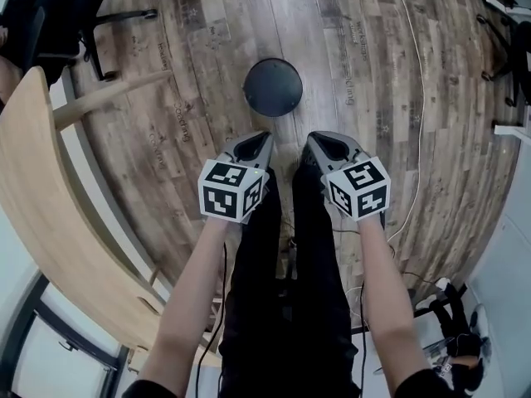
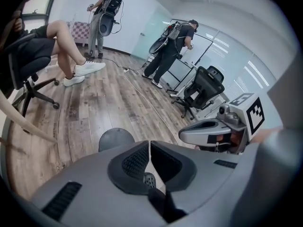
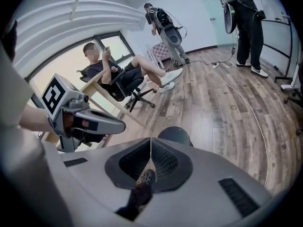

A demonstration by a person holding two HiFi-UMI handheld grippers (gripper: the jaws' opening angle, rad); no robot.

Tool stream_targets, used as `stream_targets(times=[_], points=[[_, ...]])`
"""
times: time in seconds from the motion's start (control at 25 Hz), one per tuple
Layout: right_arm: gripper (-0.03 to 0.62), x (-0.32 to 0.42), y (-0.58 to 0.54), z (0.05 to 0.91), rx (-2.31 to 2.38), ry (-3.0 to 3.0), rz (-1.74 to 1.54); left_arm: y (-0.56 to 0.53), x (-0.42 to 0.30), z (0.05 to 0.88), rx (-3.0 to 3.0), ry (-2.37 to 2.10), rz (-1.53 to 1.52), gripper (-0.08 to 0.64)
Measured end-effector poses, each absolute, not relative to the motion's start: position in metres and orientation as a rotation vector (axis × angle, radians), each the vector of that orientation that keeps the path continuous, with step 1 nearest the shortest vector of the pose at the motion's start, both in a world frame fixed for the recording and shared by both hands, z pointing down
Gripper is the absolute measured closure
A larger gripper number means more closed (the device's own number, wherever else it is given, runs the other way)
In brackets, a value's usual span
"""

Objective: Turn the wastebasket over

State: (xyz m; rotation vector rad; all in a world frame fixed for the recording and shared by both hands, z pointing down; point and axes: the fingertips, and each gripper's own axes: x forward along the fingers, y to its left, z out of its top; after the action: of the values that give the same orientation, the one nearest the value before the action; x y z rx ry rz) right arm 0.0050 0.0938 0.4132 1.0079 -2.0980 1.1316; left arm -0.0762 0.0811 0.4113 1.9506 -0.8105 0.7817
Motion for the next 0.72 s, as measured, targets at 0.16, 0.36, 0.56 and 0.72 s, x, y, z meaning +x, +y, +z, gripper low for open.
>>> stream_targets(times=[0.16,0.36,0.56,0.72], points=[[0.558,0.003,0.090,0.441,0.957,-2.064,1.108,0.077,-0.088,0.439,1.945,-0.796,0.828,0.541],[0.555,0.003,0.090,0.472,0.858,-2.042,1.083,0.072,-0.101,0.472,1.939,-0.783,0.898,0.508],[0.433,0.003,0.083,0.505,0.785,-2.026,1.078,0.057,-0.114,0.501,1.912,-0.811,0.909,0.471],[0.364,0.004,0.070,0.533,0.791,-2.014,1.076,0.047,-0.122,0.528,1.886,-0.835,0.925,0.411]])
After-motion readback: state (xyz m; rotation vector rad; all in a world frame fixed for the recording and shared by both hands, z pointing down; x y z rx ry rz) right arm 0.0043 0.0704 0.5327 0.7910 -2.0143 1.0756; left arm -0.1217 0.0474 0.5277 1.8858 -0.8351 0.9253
